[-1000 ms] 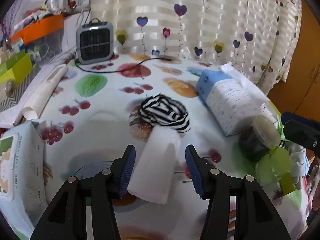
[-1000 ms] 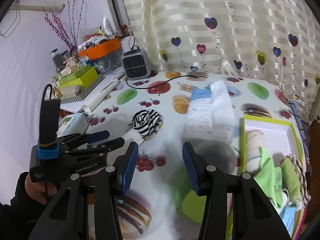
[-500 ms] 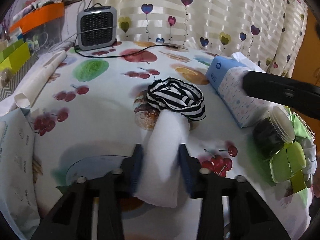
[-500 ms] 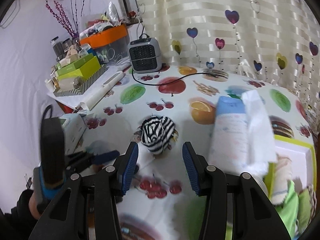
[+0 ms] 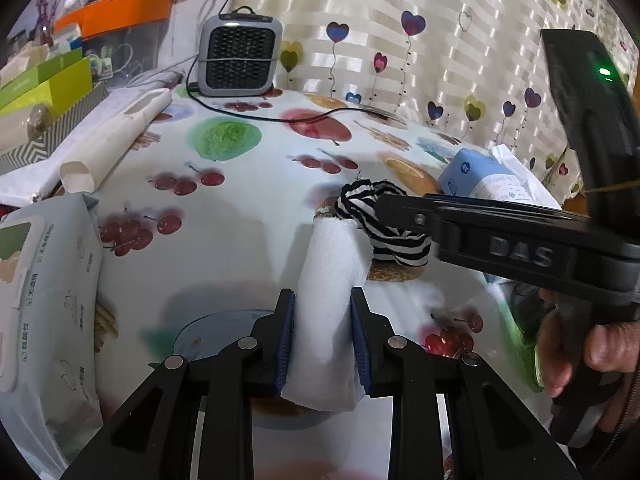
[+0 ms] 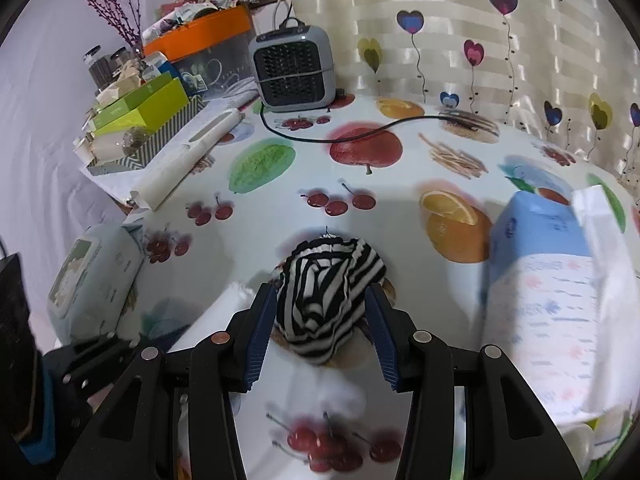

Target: Organize soft objects

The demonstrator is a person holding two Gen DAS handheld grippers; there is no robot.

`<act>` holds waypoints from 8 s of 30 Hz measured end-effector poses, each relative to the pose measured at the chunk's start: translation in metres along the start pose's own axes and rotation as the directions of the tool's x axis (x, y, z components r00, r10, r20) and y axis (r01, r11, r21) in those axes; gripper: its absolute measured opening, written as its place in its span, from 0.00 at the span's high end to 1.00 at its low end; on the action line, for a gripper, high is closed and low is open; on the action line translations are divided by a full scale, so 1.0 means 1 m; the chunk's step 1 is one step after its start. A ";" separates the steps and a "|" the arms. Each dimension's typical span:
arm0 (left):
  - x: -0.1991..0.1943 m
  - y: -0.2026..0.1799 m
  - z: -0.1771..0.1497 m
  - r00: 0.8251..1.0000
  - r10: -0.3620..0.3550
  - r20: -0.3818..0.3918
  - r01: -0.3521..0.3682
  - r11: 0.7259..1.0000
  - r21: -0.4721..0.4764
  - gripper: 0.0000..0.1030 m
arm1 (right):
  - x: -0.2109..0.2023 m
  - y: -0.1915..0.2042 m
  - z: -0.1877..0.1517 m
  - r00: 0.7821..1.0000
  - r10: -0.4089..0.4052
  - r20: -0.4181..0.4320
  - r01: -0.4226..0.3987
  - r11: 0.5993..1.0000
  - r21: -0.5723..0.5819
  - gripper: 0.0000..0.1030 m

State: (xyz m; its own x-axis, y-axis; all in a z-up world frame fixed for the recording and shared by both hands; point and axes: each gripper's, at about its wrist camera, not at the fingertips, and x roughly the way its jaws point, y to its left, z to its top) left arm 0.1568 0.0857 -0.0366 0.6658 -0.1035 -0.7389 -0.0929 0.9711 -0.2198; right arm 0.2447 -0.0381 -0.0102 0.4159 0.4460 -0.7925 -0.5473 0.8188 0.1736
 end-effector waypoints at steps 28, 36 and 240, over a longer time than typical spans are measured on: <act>-0.018 -0.005 0.005 0.999 -0.001 0.054 0.002 1.000 -0.021 0.75 | -0.045 0.008 -0.025 0.996 -0.009 0.085 0.009 1.000 -0.005 0.86; -0.042 -0.029 0.007 0.995 -0.016 0.095 0.015 1.000 0.006 0.75 | -0.090 0.000 -0.038 0.987 -0.014 0.158 0.012 1.000 0.013 0.86; -0.108 -0.223 -0.098 0.984 -0.178 0.003 0.163 0.910 0.381 0.61 | -0.241 -0.061 -0.225 0.936 -0.315 0.155 0.270 0.929 0.255 0.54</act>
State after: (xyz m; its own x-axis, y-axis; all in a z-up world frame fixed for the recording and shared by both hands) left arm 0.0331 -0.1409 0.0302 0.6737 -0.2739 -0.6863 0.3064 0.9487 -0.0779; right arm 0.0148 -0.2769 0.0383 0.6744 0.2158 -0.7061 -0.2109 0.9728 0.0959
